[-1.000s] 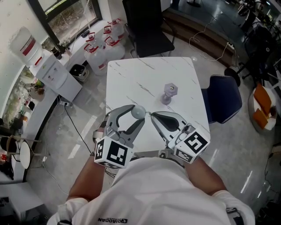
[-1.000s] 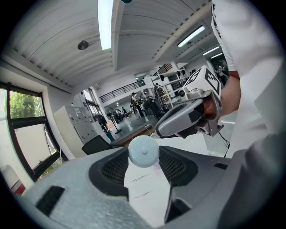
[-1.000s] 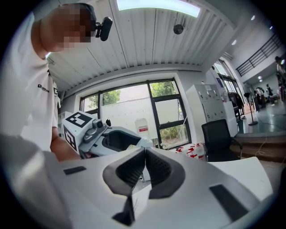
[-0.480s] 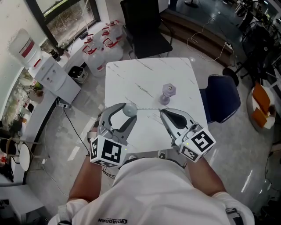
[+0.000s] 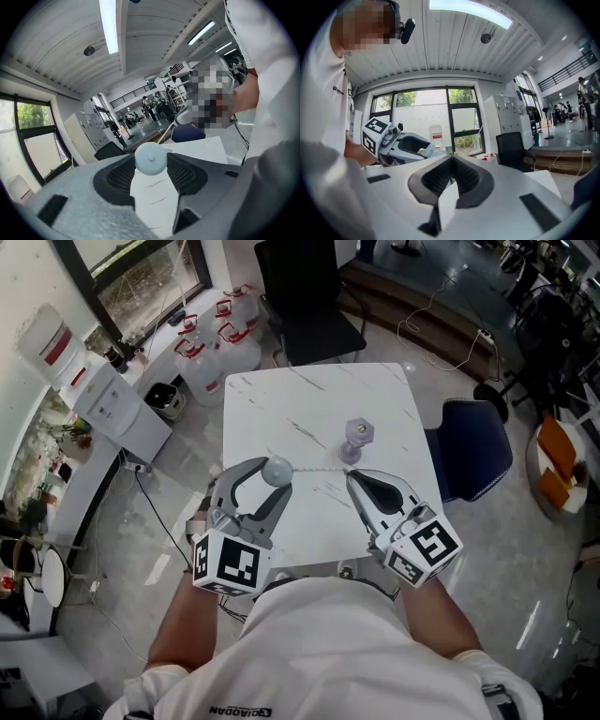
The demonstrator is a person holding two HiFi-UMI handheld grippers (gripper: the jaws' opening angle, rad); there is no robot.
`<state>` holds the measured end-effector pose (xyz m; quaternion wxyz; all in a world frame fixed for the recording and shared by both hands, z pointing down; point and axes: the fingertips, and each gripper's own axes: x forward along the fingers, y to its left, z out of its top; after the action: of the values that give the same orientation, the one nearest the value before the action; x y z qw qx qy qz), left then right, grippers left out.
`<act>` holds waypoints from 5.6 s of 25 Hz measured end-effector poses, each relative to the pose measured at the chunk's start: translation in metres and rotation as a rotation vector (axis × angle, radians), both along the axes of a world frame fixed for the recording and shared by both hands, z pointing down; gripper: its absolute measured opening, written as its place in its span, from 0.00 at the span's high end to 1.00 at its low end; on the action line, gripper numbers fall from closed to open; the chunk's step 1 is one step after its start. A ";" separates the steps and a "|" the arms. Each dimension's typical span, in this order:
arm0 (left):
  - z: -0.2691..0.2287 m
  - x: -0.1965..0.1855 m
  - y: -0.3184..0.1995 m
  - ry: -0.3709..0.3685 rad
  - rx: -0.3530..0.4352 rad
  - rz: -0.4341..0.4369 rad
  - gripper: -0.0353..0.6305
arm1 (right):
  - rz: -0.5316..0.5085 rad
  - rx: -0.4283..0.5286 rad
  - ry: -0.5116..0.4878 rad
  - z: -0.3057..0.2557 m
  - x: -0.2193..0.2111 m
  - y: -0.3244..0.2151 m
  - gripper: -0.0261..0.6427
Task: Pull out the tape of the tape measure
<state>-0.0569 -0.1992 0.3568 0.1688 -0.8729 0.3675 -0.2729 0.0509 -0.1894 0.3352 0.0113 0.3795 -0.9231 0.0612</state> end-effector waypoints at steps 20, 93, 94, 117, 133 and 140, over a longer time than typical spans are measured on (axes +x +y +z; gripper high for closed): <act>-0.014 -0.037 -0.011 0.014 0.022 -0.098 0.61 | 0.144 -0.001 0.003 -0.009 0.055 -0.010 0.95; 0.031 -0.074 -0.027 -0.025 -0.063 -0.186 0.61 | 0.270 -0.071 0.009 0.020 0.099 -0.028 0.95; 0.034 -0.074 -0.027 -0.026 -0.070 -0.187 0.61 | 0.268 -0.076 0.010 0.022 0.098 -0.029 0.95; 0.182 -0.061 -0.039 -0.069 -0.362 -0.187 0.61 | 0.285 -0.340 0.195 0.175 0.109 -0.062 0.95; 0.329 -0.052 -0.052 -0.186 -0.623 -0.204 0.61 | 0.229 -0.603 0.400 0.325 0.114 -0.080 0.94; 0.350 -0.051 -0.060 -0.186 -0.676 -0.223 0.61 | 0.214 -0.652 0.454 0.351 0.113 -0.097 0.94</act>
<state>-0.1078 -0.2595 0.7070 -0.1273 -0.8056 0.3324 -0.4736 0.1640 -0.2868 0.6866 0.3281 0.4538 -0.7847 0.2660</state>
